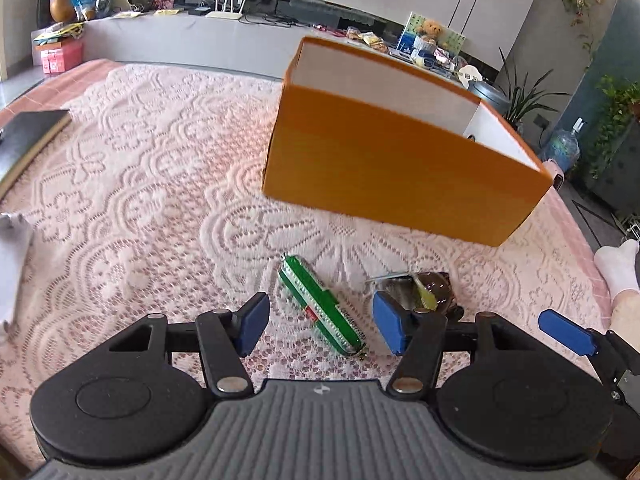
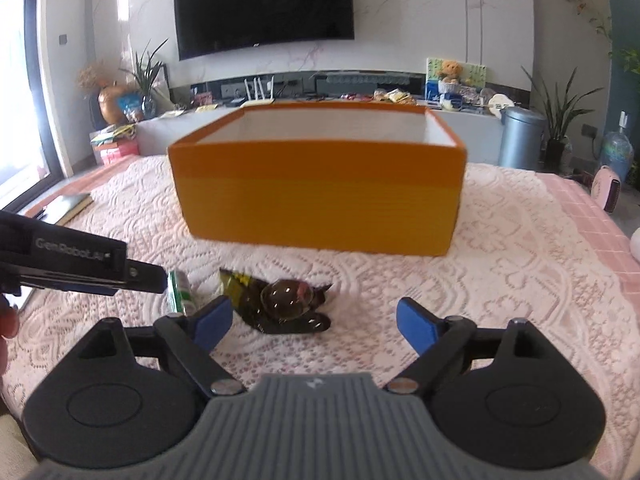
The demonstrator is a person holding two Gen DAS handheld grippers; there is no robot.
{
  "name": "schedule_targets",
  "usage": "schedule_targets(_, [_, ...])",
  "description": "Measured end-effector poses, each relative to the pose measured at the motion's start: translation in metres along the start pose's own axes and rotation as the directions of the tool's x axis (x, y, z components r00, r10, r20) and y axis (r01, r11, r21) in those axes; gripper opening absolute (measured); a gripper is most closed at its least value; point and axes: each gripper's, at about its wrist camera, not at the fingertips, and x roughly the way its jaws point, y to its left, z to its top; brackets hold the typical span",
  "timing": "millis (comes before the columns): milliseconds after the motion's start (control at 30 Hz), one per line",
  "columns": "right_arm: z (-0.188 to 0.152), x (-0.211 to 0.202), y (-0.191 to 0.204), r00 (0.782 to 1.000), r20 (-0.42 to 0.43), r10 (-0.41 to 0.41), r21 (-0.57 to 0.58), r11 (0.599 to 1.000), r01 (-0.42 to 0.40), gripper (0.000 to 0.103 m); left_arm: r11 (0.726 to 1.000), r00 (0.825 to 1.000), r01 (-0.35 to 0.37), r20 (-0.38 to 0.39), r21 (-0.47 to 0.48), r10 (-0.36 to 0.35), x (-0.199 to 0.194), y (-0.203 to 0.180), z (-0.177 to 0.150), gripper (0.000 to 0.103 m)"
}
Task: Organize snacks
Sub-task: 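Move both tools down to the last snacks beside the box, then grasp the dark wrapped candy with the right tool while the left tool grasps the green sausage stick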
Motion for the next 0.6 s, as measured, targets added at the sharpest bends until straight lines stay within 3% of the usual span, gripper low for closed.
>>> schedule_targets(167, [-0.006,0.015,0.006,1.000,-0.012,-0.019,-0.049,0.999,0.018,0.087,1.000,1.000,0.003,0.002,-0.004,-0.003,0.015,0.000,-0.005,0.067])
schedule_targets(400, [-0.007,0.030,0.025,1.000,0.019,-0.009,-0.166,0.986,0.012,0.086,1.000,1.000,0.007,-0.025,-0.013,-0.007,0.037,0.003,-0.005,0.053])
schedule_targets(600, [-0.012,0.047,0.039,1.000,0.021,-0.013,-0.269,0.963,0.018,0.073,0.999,0.999,0.036,-0.023,-0.012,-0.036,0.044,0.002,-0.004,0.047])
